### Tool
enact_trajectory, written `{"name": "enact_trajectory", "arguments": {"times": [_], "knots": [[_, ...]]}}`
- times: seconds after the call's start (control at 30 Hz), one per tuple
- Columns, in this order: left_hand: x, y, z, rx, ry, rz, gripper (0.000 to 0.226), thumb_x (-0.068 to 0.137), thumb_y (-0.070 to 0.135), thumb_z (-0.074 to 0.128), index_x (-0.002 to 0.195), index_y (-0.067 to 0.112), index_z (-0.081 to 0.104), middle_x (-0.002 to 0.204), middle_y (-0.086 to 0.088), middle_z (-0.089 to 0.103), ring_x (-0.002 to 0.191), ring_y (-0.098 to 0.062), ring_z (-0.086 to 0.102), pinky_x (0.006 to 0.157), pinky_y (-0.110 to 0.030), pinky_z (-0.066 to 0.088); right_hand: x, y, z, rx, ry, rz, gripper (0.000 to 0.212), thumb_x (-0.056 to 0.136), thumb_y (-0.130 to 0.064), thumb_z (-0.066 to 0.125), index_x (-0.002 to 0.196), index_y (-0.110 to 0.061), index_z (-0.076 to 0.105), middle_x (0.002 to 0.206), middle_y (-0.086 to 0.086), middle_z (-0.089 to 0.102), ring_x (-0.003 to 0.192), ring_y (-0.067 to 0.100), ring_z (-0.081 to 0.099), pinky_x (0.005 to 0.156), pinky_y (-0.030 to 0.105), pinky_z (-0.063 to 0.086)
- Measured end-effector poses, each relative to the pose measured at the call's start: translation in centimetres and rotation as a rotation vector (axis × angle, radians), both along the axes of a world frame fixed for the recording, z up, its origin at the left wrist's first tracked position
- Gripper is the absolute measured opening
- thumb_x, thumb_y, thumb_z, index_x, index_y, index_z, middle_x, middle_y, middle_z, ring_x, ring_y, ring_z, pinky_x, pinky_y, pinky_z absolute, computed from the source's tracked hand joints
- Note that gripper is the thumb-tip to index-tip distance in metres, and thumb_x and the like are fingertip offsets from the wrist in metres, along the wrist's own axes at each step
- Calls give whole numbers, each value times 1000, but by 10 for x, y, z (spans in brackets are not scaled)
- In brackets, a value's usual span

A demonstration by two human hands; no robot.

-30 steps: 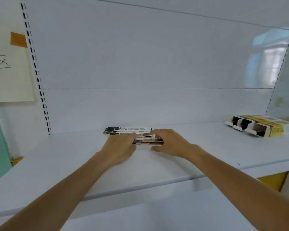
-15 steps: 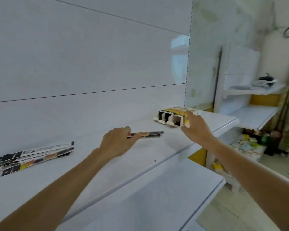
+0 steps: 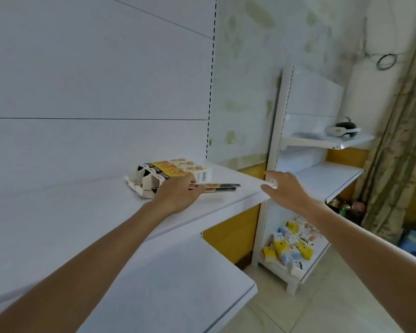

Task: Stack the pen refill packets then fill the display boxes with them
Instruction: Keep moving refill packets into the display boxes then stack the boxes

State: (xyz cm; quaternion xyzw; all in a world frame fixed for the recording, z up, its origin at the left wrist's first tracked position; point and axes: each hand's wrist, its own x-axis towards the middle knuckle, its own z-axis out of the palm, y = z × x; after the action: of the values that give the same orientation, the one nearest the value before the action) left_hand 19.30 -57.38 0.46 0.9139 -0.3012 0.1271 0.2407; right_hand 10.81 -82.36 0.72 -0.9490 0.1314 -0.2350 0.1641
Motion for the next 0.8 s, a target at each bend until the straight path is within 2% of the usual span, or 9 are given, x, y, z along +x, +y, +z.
{"name": "enact_trajectory", "arguments": {"times": [0.07, 0.23, 0.33, 0.53, 0.6, 0.67, 0.7, 0.73, 0.8], "knots": [[8, -22, 0, -54, 3, 32, 32, 92, 50, 43, 87, 19, 48, 82, 2, 51, 79, -20, 50, 66, -31, 35, 17, -26, 12, -50, 19, 45, 45, 89, -29, 54, 132, -14, 49, 128, 11, 57, 115, 29, 53, 96, 37, 43], [18, -23, -12, -150, 6, 184, 31, 90, 50, 47, 83, 20, 51, 71, 6, 51, 75, -18, 50, 63, -29, 32, 68, -35, 22, -50, 29, 206, 52, 91, -27, 53, 140, -15, 40, 142, 8, 44, 126, 25, 46, 100, 34, 39], [18, 5, -11, -180, -6, 325, 29, 89, 49, 49, 80, 22, 51, 76, 3, 54, 77, -18, 50, 67, -28, 31, 102, -18, 14, -33, 34, 346, 53, 90, -29, 55, 139, -15, 41, 138, 10, 49, 127, 25, 45, 104, 42, 38], [5, 101, -14, -288, -16, 682, 29, 89, 44, 52, 82, 16, 57, 71, -1, 58, 70, -23, 54, 57, -30, 34, 162, 33, 14, -88, 2, 542, 47, 93, -31, 49, 138, -18, 42, 138, 5, 49, 129, 23, 39, 105, 36, 32], [3, 124, -20, -235, 14, 774, 29, 88, 44, 52, 82, 17, 58, 72, -2, 59, 71, -23, 55, 58, -29, 36, 179, 44, 5, -71, 14, 564, 40, 92, -33, 48, 129, -20, 52, 125, 6, 58, 117, 27, 49, 97, 39, 40], [7, 135, -20, -200, 34, 807, 28, 88, 45, 52, 81, 18, 59, 73, -1, 60, 73, -23, 56, 57, -29, 36, 185, 51, -6, -30, -10, 599, 32, 88, -38, 37, 94, -25, 65, 91, 1, 62, 90, 29, 53, 79, 37, 43], [10, 136, -19, -185, 38, 801, 28, 88, 45, 52, 81, 19, 58, 73, 0, 59, 72, -22, 55, 56, -28, 34, 190, 52, -14, -30, -53, 627, 35, 84, -39, 29, 74, -24, 59, 76, -4, 55, 79, 28, 48, 73, 33, 38], [14, 134, -16, -172, 37, 787, 27, 88, 45, 52, 80, 20, 58, 72, 1, 59, 72, -21, 55, 56, -28, 33, 193, 52, -22, -54, -89, 647, 36, 83, -37, 25, 67, -21, 53, 71, -7, 51, 76, 27, 47, 73, 31, 32], [24, 123, -15, -142, 25, 748, 26, 88, 44, 53, 81, 20, 57, 71, 4, 57, 72, -20, 54, 56, -28, 32, 199, 49, -32, -98, -87, 642, 39, 90, -35, 29, 83, -18, 64, 89, -4, 61, 93, 25, 51, 78, 27, 29]]}}
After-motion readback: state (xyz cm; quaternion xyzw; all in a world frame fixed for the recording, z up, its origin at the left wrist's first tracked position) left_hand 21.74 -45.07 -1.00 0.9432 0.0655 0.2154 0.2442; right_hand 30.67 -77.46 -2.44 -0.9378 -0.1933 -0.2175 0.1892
